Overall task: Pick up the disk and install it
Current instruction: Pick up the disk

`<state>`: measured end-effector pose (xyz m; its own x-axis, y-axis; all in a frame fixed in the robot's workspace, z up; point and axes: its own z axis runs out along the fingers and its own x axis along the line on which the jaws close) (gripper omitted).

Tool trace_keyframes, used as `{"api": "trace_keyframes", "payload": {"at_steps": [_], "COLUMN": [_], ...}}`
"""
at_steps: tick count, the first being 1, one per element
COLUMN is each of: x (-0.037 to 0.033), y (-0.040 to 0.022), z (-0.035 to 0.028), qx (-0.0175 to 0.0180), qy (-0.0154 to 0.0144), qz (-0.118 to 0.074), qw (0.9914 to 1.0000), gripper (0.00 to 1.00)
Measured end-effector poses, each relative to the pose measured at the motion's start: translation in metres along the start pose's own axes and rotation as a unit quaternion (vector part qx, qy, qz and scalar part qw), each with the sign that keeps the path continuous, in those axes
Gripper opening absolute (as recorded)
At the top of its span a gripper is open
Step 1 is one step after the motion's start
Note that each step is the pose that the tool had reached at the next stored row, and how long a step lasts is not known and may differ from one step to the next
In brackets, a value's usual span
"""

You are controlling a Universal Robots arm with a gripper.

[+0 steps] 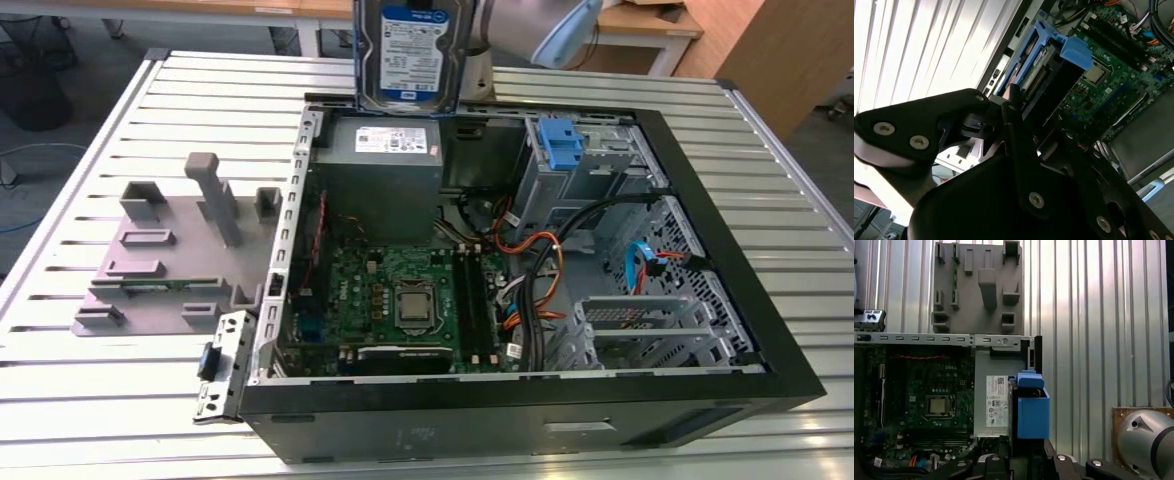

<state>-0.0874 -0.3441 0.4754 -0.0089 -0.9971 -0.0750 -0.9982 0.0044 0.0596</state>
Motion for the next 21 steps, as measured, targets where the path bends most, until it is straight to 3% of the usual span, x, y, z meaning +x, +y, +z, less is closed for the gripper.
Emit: {"api": "trace_keyframes", "payload": {"at_steps": [14,21], "x": [-0.0004,0.0007], "y": [-0.0443,-0.0473], "z": [-0.0026,-0.0027], "qx": [-0.0003,-0.0003], "qy": [0.0004,0.0006], "qz": [0.0,0.0], "qw": [1.0,1.0], "gripper": [0.35,0.35]}}
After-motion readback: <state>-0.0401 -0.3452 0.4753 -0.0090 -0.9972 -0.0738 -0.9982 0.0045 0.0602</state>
